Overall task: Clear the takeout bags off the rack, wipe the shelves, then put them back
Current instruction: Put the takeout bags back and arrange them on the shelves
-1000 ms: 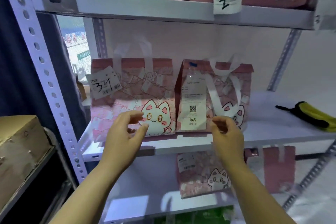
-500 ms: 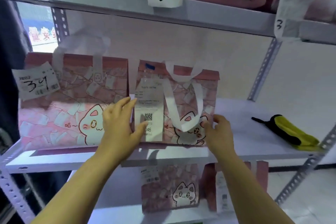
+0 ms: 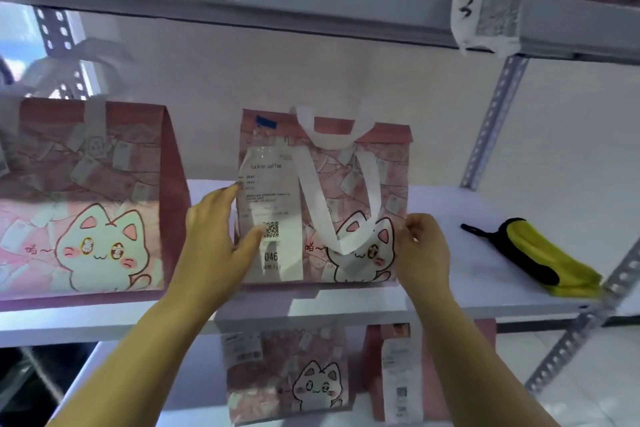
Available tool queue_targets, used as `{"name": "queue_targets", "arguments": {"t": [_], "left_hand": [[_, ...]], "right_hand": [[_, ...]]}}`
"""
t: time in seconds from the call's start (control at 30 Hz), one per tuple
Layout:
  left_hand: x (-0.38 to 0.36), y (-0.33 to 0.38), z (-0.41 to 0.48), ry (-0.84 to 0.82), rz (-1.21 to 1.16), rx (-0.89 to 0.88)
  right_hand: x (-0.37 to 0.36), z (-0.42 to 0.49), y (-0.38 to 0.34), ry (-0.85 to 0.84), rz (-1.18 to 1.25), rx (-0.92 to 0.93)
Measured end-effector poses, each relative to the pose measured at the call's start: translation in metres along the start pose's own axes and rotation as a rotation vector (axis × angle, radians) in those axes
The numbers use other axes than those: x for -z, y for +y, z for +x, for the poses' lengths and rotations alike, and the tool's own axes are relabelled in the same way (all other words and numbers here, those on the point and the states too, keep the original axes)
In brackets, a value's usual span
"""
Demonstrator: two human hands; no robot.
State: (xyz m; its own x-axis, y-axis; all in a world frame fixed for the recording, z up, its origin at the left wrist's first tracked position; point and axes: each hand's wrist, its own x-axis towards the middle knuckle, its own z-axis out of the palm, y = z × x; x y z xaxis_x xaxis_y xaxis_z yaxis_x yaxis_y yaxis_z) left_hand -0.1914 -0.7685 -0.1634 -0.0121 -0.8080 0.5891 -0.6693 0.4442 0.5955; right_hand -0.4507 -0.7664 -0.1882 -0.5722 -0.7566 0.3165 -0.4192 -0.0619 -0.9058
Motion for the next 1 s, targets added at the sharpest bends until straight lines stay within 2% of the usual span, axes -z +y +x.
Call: {"name": "queue_targets", "arguments": {"t": [0.2, 0.33, 0.53, 0.67, 0.9, 1.0], "left_hand": [[-0.06, 0.038, 0.006, -0.029, -0.155, -0.043], [-0.097, 0.056, 0.012, -0.07, -0.172, -0.069], [-0.135, 0.082, 0.014, -0.111, -0.289, -0.067], [-0.151, 0.097, 0.015, -0.137, -0.315, -0.093], [-0.162, 0.109, 0.009, -0.141, -0.364, -0.102], [-0.155, 0.111, 0.006, -0.135, -0.384, -0.095]], "right_hand": [[0.046, 0.033, 0.031, 0.13, -0.028, 0.003], [0.078, 0.053, 0.047, 0.236, -0.034, 0.003], [0.116, 0.071, 0.062, 0.31, -0.014, 0.012], [0.133, 0.078, 0.07, 0.359, -0.046, 0.019], [0.149, 0.078, 0.075, 0.3, -0.036, 0.019], [0.153, 0.072, 0.07, 0.376, -0.092, 0.039]]}}
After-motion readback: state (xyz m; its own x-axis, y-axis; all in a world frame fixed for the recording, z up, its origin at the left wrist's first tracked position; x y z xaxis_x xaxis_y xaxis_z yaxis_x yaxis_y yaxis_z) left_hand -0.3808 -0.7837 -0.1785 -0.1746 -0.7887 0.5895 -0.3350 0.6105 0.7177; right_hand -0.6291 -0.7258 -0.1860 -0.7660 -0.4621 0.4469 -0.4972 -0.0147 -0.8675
